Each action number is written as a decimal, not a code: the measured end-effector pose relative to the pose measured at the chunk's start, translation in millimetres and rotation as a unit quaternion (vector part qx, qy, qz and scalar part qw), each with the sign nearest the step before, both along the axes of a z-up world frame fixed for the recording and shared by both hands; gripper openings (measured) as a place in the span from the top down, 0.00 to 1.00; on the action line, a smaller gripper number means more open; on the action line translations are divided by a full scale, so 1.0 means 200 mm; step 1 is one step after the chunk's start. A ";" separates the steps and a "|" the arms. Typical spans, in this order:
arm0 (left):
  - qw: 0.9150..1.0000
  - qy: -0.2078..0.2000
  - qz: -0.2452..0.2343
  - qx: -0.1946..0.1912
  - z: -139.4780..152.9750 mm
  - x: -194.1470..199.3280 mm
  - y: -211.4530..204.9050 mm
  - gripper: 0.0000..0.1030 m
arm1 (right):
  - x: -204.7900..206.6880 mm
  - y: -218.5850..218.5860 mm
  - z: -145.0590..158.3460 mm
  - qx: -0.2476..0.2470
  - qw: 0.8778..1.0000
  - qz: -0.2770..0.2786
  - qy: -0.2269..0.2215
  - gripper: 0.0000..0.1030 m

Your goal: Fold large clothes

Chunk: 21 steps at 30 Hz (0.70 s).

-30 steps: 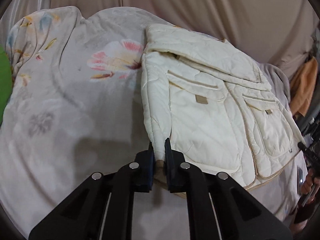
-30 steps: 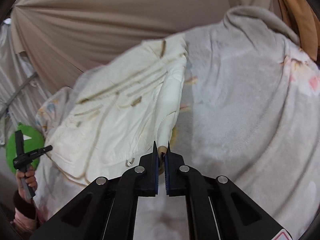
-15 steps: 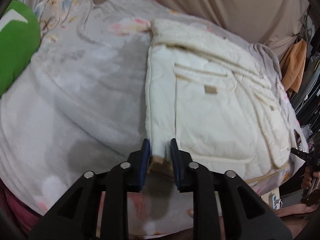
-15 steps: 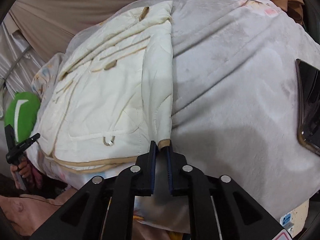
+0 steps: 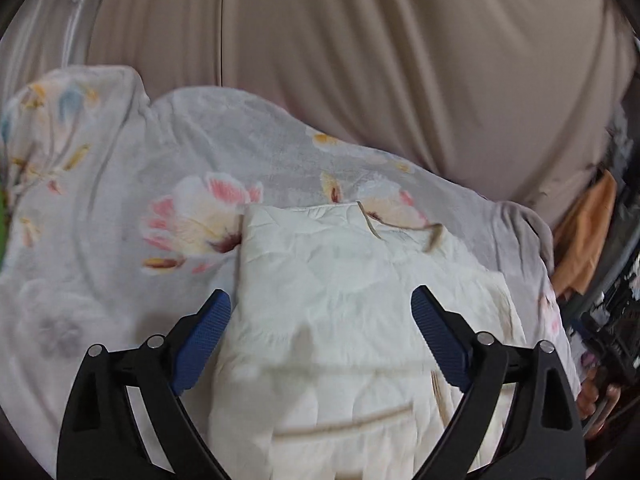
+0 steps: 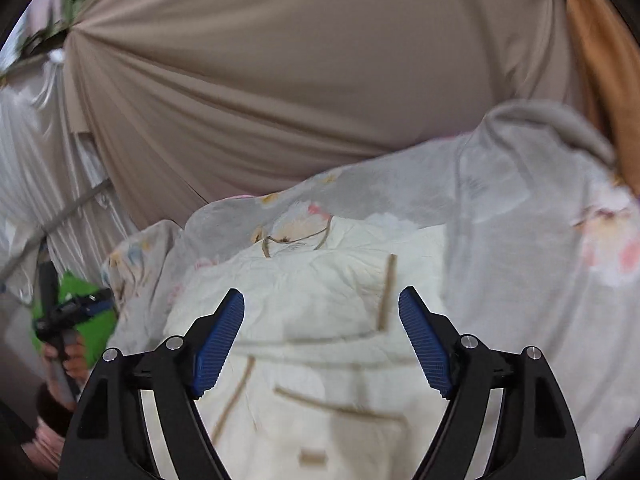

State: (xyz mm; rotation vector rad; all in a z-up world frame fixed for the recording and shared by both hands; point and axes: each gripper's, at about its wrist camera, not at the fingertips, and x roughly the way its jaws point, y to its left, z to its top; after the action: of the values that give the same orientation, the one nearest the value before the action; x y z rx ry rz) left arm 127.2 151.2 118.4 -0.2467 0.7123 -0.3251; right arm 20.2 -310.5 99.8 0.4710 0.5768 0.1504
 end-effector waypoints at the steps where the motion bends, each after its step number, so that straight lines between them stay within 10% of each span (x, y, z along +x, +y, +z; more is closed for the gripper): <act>1: 1.000 0.007 0.011 0.006 -0.04 0.10 -0.04 0.16 | 0.12 -0.01 -0.05 0.008 1.000 -0.011 0.018 0.24; 6: 0.997 0.043 0.039 0.044 -0.25 0.47 -0.18 0.27 | 0.60 -0.06 -0.43 0.046 0.987 -0.066 0.140 0.29; 9: 0.993 0.072 0.051 0.079 -0.39 0.60 -0.19 0.49 | 0.70 0.04 -0.50 0.041 0.985 -0.019 0.168 0.86; 15: 0.980 0.057 0.096 0.163 -0.54 0.62 -0.14 0.64 | 0.36 0.34 -0.02 -0.064 0.993 0.066 -0.071 0.94; 21: 0.978 0.059 0.094 0.177 -0.60 0.62 -0.13 0.63 | 0.66 0.16 -0.59 -0.063 0.986 0.006 0.152 0.96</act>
State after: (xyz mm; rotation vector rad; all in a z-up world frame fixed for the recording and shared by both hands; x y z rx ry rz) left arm 251.5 125.9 -2.3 0.0059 0.8433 0.0000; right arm 152.6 -279.0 -17.7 0.3698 0.8841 0.0523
